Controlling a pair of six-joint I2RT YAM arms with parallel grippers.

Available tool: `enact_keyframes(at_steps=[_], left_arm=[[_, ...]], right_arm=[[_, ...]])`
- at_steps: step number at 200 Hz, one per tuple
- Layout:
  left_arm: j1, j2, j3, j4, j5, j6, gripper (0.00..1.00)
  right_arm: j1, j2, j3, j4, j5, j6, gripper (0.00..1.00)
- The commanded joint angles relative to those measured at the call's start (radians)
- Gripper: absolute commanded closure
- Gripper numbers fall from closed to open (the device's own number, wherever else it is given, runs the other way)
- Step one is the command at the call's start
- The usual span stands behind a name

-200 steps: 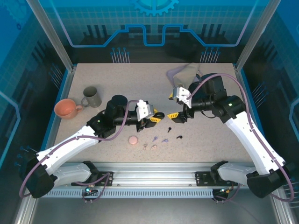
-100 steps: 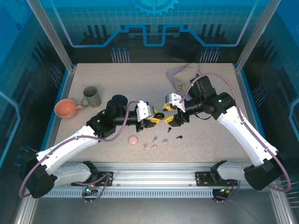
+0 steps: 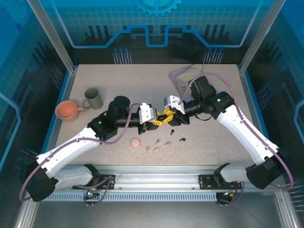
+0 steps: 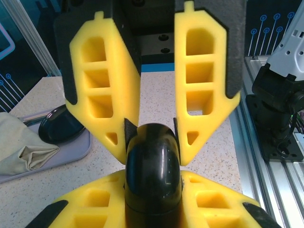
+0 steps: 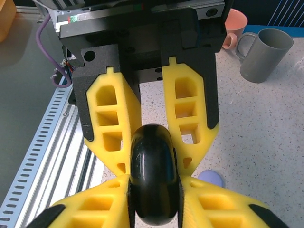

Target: Insert the wireless bluetooth earbuds into the charging case

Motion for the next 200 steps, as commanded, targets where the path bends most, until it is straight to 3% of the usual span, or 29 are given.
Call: enact_keyframes(at_steps=[1, 38, 127, 200], left_arm=[[-0.008, 0.008, 0.038, -0.004, 0.024, 0.022, 0.98], [-0.008, 0.006, 0.025, -0.003, 0.02, 0.014, 0.86], [-0.007, 0.002, 0.002, 0.019, 0.001, 0.001, 0.68], [-0.008, -0.004, -0.016, 0.064, 0.002, -0.021, 0.67]], right_arm=[[0.008, -0.005, 0.032, -0.022, -0.019, 0.001, 0.76], [-0.008, -0.024, 0.03, -0.022, -0.024, 0.0, 0.77], [-0.01, -0.047, 0.014, -0.019, -0.027, -0.009, 0.76], [-0.017, -0.054, -0.006, -0.005, -0.04, 0.001, 0.77]])
